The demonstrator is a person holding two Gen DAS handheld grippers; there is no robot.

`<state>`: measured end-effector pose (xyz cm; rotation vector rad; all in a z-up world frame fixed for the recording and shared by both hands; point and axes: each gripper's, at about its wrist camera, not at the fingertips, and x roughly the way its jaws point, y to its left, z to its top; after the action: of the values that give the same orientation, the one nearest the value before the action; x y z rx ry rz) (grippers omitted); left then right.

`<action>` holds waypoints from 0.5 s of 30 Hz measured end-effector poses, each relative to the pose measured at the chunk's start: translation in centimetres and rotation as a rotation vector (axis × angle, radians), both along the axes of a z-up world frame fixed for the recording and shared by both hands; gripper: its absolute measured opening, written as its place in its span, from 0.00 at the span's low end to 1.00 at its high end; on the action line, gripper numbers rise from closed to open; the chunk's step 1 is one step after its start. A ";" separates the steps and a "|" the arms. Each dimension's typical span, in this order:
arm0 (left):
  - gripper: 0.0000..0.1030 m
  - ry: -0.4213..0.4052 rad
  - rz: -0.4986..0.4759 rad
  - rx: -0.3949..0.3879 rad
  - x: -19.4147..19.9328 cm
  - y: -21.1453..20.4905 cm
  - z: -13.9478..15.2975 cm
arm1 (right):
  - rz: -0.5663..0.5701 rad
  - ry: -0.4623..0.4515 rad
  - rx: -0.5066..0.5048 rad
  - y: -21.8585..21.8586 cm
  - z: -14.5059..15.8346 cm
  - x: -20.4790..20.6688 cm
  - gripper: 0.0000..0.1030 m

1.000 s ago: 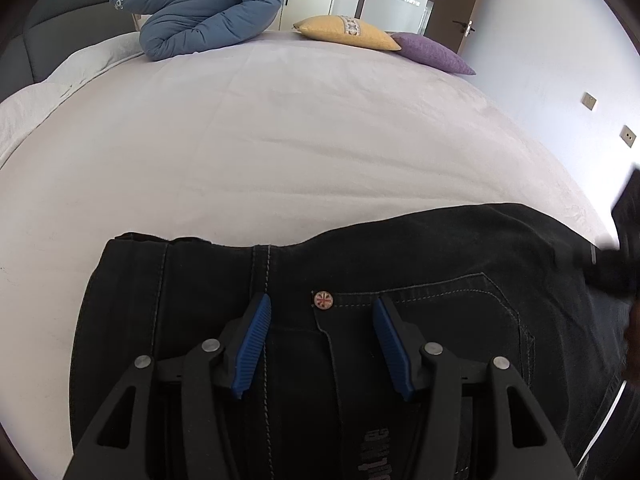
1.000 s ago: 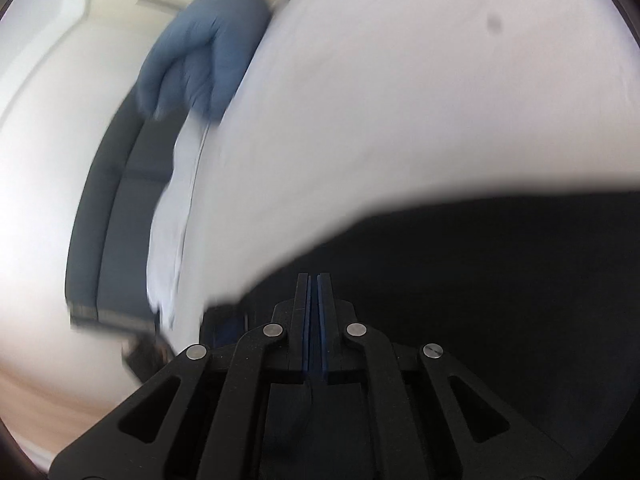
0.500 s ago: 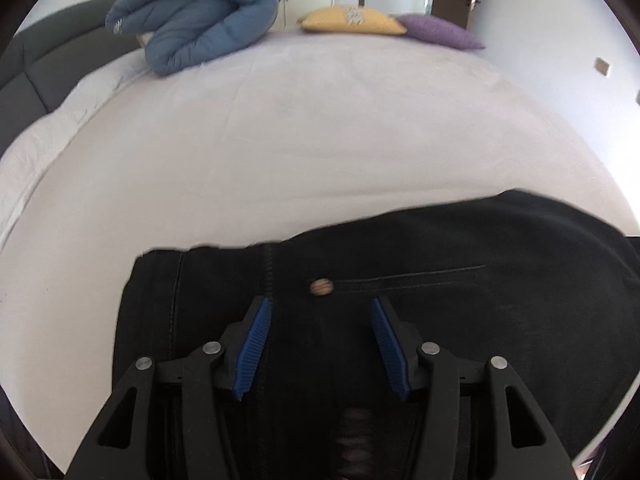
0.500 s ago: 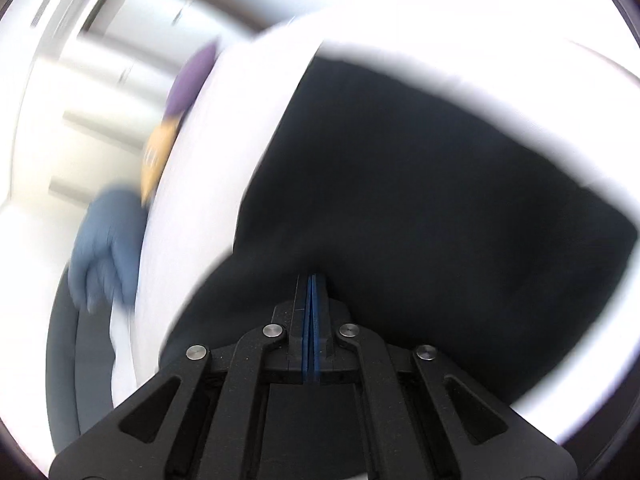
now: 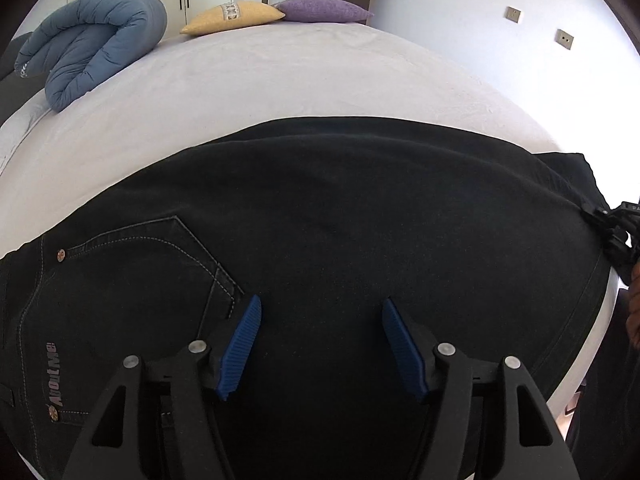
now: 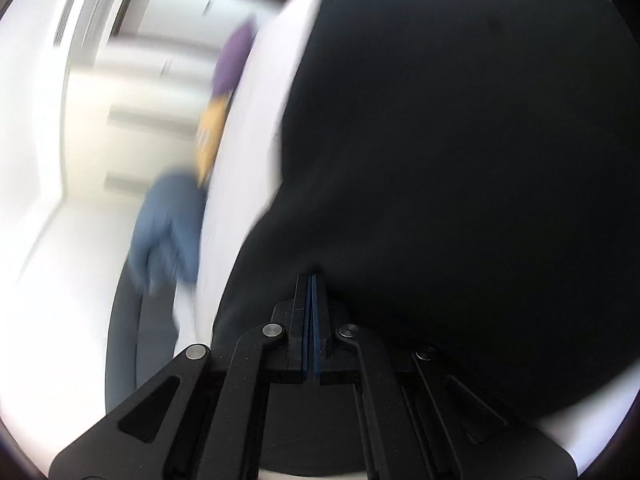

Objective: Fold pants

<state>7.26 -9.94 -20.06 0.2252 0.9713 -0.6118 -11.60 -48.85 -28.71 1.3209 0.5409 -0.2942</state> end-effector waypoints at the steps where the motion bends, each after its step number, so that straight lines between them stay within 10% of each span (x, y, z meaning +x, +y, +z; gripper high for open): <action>1: 0.65 0.003 -0.004 0.003 0.0 0.0 0.0 | -0.066 0.018 -0.006 -2.9 -0.1 -3.0 0.00; 7: 0.65 0.016 0.014 -0.021 0.6 0.2 -0.1 | -0.327 0.088 -0.139 -9.9 5.9 -15.4 0.17; 10: 0.65 0.022 0.018 -0.024 0.4 0.5 -0.3 | -0.264 0.057 -0.148 -7.5 7.6 -16.4 0.83; 15: 0.64 0.053 0.027 -0.030 0.9 0.6 -0.6 | -0.288 0.030 -0.046 -6.8 5.4 -17.6 0.84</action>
<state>8.12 -9.35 -20.63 0.1702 1.0137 -0.6093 -29.20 -55.68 -23.35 1.3508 0.3661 -0.5614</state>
